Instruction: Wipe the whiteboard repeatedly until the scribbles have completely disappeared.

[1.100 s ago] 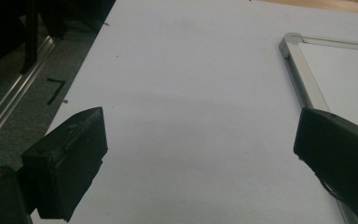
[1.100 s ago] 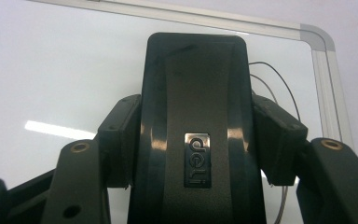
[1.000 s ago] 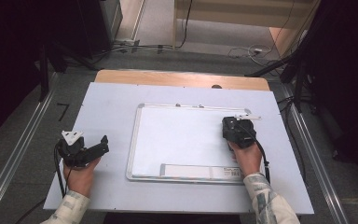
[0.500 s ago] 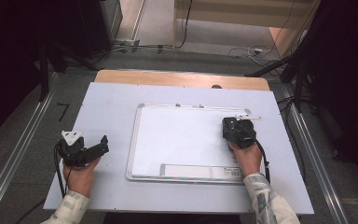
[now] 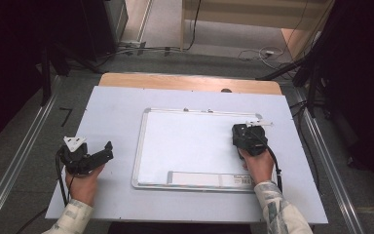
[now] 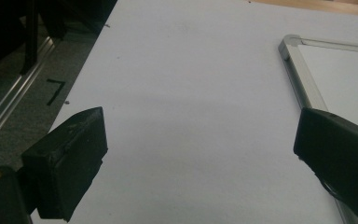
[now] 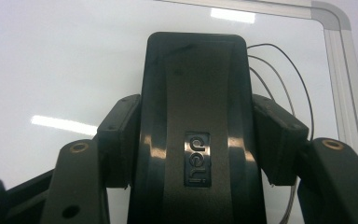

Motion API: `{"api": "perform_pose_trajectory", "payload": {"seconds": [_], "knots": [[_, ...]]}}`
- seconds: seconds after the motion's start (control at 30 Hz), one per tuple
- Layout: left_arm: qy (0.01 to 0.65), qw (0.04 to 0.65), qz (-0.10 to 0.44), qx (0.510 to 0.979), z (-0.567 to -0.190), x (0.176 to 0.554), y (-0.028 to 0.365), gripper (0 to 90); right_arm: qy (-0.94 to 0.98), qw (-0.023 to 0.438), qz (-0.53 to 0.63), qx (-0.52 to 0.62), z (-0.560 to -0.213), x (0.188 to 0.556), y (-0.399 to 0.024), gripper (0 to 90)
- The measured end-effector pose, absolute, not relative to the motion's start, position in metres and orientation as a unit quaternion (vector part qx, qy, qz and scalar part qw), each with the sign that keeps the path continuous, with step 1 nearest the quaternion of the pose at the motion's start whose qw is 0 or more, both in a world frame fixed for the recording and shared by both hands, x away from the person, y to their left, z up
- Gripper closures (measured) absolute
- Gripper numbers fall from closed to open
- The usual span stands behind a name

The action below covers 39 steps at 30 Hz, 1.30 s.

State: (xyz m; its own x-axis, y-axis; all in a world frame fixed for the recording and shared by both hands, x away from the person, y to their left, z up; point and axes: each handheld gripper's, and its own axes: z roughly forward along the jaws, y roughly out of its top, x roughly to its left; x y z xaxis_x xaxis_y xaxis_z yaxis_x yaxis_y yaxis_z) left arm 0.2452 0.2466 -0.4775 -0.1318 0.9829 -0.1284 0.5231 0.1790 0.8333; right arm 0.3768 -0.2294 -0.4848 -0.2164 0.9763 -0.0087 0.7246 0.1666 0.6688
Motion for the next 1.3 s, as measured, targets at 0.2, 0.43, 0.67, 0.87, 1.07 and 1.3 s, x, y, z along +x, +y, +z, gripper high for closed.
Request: {"api": "perform_pose_trajectory", "payload": {"seconds": [0.2,0.43,0.67,0.87,1.07,1.3], "knots": [[0.681,0.357,0.323,0.552,-0.477,0.245,0.247,3.3,0.731,0.230,0.277,0.580,-0.485,0.377,-0.230,35.6],[0.681,0.357,0.321,0.553,-0.477,0.244,0.249,3.3,0.734,0.230,0.276,0.576,-0.484,0.377,-0.232,36.9],[0.683,0.357,0.321,0.550,-0.477,0.244,0.249,3.3,0.732,0.224,0.278,0.580,-0.483,0.380,-0.242,37.2],[0.684,0.356,0.320,0.551,-0.477,0.243,0.250,3.3,0.722,0.223,0.279,0.593,-0.483,0.385,-0.260,37.2],[0.685,0.358,0.318,0.550,-0.478,0.244,0.250,3.3,0.713,0.229,0.276,0.602,-0.483,0.387,-0.276,37.2],[0.687,0.356,0.318,0.548,-0.478,0.243,0.251,3.3,0.714,0.236,0.269,0.602,-0.483,0.387,-0.277,37.3]]}}
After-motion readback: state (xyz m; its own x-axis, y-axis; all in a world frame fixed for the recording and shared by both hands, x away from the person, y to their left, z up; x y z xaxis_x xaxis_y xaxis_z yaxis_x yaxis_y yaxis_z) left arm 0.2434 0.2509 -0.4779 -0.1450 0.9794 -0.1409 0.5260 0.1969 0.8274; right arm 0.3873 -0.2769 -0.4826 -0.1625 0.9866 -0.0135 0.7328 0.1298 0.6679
